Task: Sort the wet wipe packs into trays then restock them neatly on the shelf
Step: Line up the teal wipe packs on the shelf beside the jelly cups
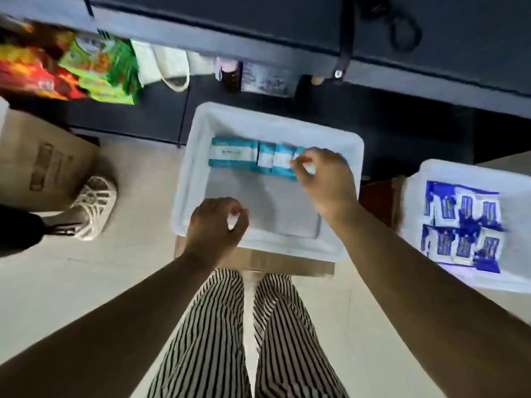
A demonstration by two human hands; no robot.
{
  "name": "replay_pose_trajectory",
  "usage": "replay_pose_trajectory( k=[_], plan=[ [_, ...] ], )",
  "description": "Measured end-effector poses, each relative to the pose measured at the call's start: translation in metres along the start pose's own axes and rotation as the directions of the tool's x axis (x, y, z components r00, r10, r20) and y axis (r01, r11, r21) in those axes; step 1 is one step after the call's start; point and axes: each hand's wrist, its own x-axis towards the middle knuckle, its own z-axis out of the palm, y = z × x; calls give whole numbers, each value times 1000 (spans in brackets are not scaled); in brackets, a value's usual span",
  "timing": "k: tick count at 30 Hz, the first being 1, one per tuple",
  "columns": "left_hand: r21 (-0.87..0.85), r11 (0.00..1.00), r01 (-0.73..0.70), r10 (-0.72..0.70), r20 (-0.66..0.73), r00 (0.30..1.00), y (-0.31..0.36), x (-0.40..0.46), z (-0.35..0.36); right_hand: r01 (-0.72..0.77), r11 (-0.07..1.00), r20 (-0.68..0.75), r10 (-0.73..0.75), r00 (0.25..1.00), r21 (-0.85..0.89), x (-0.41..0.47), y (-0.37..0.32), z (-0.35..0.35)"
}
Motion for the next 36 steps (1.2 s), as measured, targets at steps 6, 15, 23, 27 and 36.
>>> replay_pose_trajectory(
  k=[6, 15, 23, 27, 36],
  plan=[
    [63, 963, 261, -268, 162, 950, -47, -16, 95, -325, 938, 330, 347, 878, -123, -41, 103, 108],
    [221, 925, 310, -362, 256, 896, -65, 26, 164, -422, 901, 149, 433, 889, -102, 54, 176, 157],
    [324, 891, 318, -417, 305, 856, -69, 26, 172, -216, 976, 332, 202, 921, 4, 120, 192, 146],
    [356, 874, 331, -449, 330, 830, -69, 27, 170, -182, 932, 359, 294, 886, -314, 125, 194, 146],
    [406, 836, 369, -520, 373, 768, -62, 33, 168, -879, 130, 584, 701, 409, 459, 25, 179, 175]
  ],
)
